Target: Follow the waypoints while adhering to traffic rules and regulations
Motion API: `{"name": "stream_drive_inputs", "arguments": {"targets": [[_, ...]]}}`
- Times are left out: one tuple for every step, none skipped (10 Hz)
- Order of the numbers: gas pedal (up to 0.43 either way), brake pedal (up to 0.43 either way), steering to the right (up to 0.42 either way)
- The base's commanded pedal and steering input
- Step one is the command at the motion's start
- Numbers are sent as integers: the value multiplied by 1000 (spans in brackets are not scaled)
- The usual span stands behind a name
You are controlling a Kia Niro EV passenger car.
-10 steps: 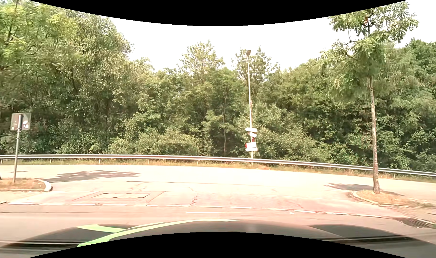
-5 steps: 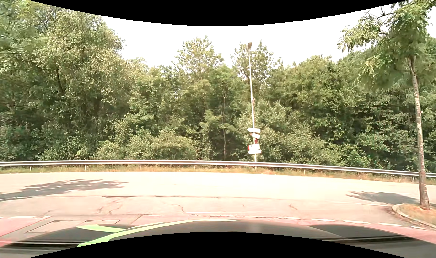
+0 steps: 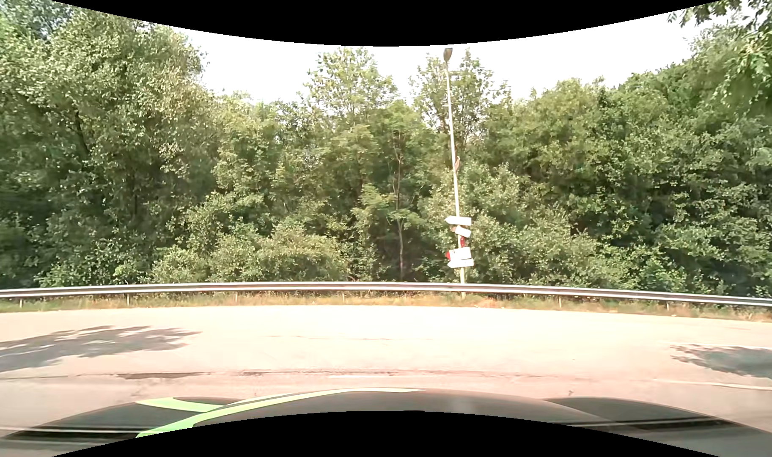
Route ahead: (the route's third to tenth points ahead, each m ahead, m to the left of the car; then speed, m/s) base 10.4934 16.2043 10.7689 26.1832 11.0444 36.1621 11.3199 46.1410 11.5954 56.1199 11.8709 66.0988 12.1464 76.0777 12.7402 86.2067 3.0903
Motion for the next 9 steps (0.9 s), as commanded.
{"name": "stream_drive_inputs", "arguments": {"targets": [[0, 183, -28], [0, 189, -33], [0, 201, -44], [0, 201, -63], [0, 201, -90], [0, 116, -127], [0, 0, -164], [0, 0, -200], [0, 0, -246]]}}
